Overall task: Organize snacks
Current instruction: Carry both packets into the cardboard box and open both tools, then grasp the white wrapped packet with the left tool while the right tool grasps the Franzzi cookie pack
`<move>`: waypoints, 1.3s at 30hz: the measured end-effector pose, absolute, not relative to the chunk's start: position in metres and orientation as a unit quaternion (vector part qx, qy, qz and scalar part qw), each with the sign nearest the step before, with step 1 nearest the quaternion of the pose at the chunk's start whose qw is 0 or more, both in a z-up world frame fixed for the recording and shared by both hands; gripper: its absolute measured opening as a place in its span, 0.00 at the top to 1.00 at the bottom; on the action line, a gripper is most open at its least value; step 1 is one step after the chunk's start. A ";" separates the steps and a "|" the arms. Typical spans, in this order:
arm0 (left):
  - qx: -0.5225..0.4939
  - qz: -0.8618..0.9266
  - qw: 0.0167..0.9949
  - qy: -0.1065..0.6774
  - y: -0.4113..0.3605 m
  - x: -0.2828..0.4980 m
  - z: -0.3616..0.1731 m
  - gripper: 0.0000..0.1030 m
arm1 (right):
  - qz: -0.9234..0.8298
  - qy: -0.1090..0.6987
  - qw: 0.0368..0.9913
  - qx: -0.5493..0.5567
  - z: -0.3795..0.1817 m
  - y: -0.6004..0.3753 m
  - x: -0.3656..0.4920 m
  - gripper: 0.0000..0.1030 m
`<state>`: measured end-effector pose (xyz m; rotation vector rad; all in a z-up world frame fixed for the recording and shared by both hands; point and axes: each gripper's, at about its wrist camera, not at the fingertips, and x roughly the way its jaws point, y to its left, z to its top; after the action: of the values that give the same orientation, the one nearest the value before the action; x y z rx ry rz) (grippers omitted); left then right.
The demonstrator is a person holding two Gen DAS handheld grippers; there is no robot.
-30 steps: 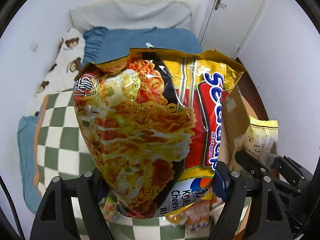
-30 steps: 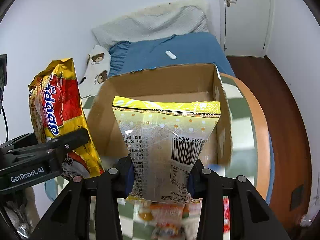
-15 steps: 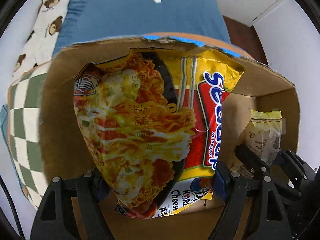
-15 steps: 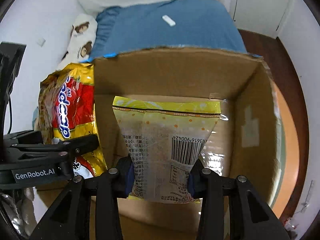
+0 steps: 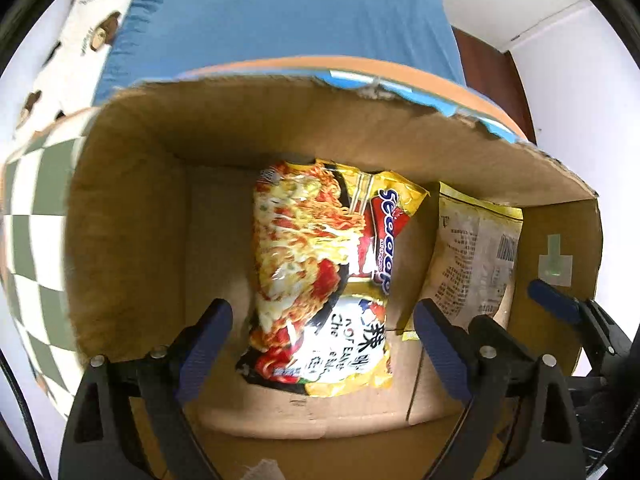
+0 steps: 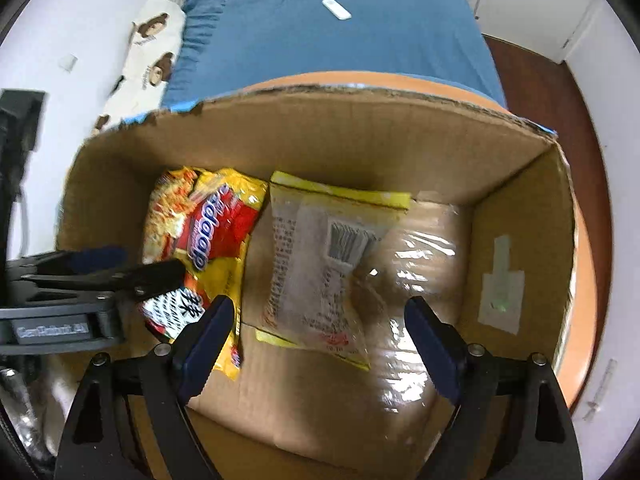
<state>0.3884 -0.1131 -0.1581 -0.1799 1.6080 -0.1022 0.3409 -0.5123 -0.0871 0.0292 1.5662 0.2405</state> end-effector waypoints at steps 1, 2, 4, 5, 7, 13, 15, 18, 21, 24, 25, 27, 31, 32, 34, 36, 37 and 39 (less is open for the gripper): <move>-0.076 -0.042 0.694 0.715 -0.112 0.384 -0.153 0.10 | 0.104 0.703 0.704 0.010 -0.084 -0.506 0.339 0.13; -0.072 -0.037 0.700 0.709 -0.110 0.378 -0.148 0.10 | 0.096 0.700 0.707 0.007 -0.079 -0.507 0.334 0.13; -0.070 -0.033 0.711 0.699 -0.105 0.369 -0.137 0.10 | 0.088 0.697 0.712 0.006 -0.070 -0.507 0.324 0.13; -0.070 -0.032 0.715 0.695 -0.103 0.362 -0.131 0.10 | 0.085 0.695 0.713 0.008 -0.065 -0.502 0.321 0.13; -0.067 -0.030 0.726 0.684 -0.099 0.350 -0.118 0.10 | 0.079 0.692 0.717 0.016 -0.057 -0.496 0.319 0.13; -0.058 -0.027 0.757 0.650 -0.097 0.335 -0.077 0.10 | 0.065 0.662 0.746 0.019 -0.016 -0.486 0.290 0.13; -0.059 -0.027 0.767 0.639 -0.094 0.322 -0.066 0.10 | 0.063 0.652 0.755 0.018 -0.008 -0.468 0.289 0.13; -0.064 -0.028 0.780 0.622 -0.099 0.309 -0.049 0.10 | 0.064 0.635 0.769 0.016 0.004 -0.447 0.287 0.13; -0.074 -0.036 0.789 0.608 -0.095 0.285 -0.033 0.10 | 0.067 0.618 0.783 0.023 0.021 -0.446 0.270 0.13; -0.085 -0.040 0.796 0.598 -0.093 0.261 -0.025 0.10 | 0.069 0.607 0.791 0.036 0.035 -0.449 0.249 0.13; -0.087 -0.041 0.798 0.595 -0.093 0.254 -0.023 0.10 | 0.069 0.604 0.793 0.042 0.037 -0.449 0.242 0.13; -0.083 -0.042 0.804 0.587 -0.092 0.235 -0.018 0.10 | 0.070 0.598 0.797 0.053 0.041 -0.453 0.223 0.13; -0.052 -0.035 0.814 0.577 -0.095 0.193 -0.023 0.10 | 0.063 0.593 0.800 0.061 0.037 -0.463 0.183 0.13; -0.043 -0.030 0.814 0.578 -0.095 0.181 -0.029 0.10 | 0.058 0.597 0.797 0.064 0.031 -0.466 0.172 0.14; -0.022 -0.024 0.809 0.587 -0.095 0.161 -0.046 0.10 | 0.053 0.606 0.790 0.077 0.016 -0.476 0.148 0.16; -0.006 -0.018 0.796 0.605 -0.092 0.150 -0.069 0.10 | 0.044 0.614 0.783 0.091 -0.001 -0.485 0.132 0.21; 0.000 -0.016 0.784 0.621 -0.089 0.144 -0.086 0.10 | 0.040 0.618 0.779 0.100 -0.009 -0.490 0.124 0.23; 0.011 -0.014 0.765 0.643 -0.086 0.141 -0.113 0.10 | 0.024 0.632 0.766 0.113 -0.032 -0.502 0.104 0.23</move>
<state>0.1410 -0.0856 -0.1133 0.0233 1.3976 -0.0308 0.1042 -0.5021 -0.0319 0.2452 1.3730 0.0514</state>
